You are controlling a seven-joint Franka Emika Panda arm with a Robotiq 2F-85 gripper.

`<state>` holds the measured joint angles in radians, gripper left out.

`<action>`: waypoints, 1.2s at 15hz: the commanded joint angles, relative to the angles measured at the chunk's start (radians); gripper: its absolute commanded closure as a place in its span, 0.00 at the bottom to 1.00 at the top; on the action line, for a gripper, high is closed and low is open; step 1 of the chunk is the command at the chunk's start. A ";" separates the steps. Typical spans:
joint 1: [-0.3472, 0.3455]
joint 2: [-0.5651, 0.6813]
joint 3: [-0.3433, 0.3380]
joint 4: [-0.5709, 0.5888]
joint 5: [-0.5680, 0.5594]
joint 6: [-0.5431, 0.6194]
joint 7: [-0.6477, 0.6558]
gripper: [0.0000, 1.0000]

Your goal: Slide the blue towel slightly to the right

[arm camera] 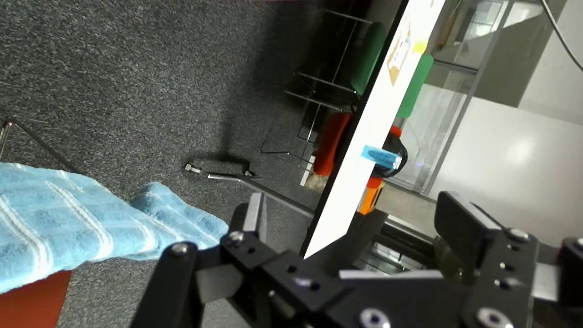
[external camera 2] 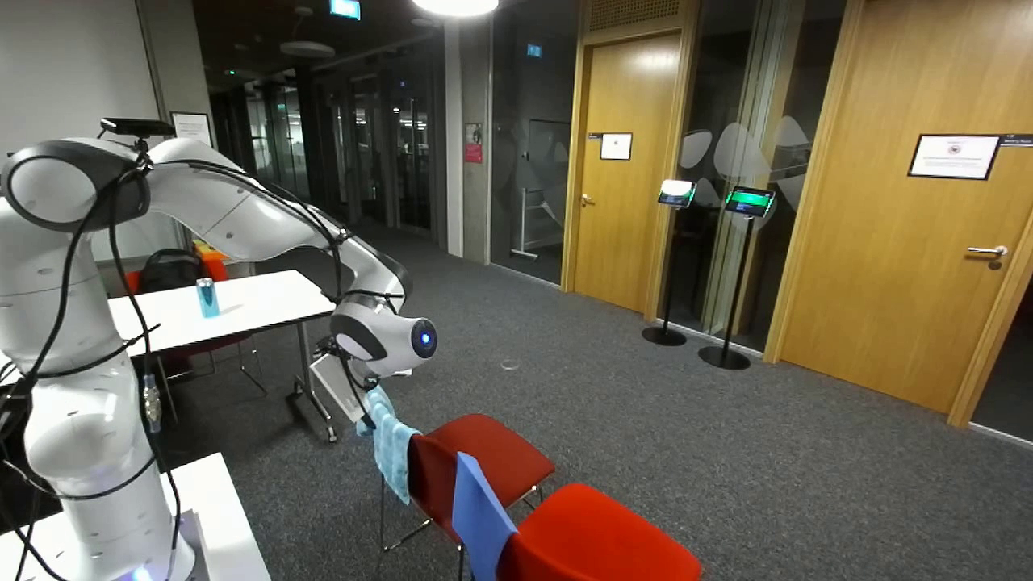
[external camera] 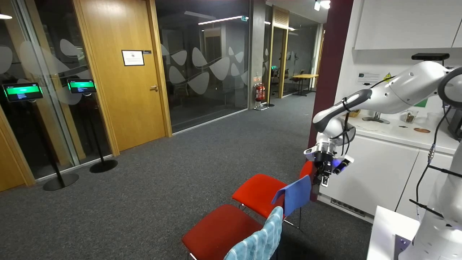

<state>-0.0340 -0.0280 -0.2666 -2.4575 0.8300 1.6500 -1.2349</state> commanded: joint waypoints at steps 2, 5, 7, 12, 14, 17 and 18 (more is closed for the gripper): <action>-0.056 0.091 0.053 0.045 0.078 0.009 0.035 0.00; -0.075 0.157 0.062 0.073 0.104 -0.004 0.032 0.00; -0.088 0.201 0.068 0.092 0.119 -0.006 0.030 0.00; -0.116 0.309 0.074 0.164 0.153 -0.011 0.046 0.00; -0.128 0.329 0.075 0.186 0.154 -0.023 0.046 0.00; -0.125 0.327 0.080 0.170 0.132 0.008 0.030 0.00; -0.126 0.332 0.080 0.174 0.131 0.007 0.030 0.00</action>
<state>-0.1346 0.3038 -0.2112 -2.2853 0.9676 1.6545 -1.2086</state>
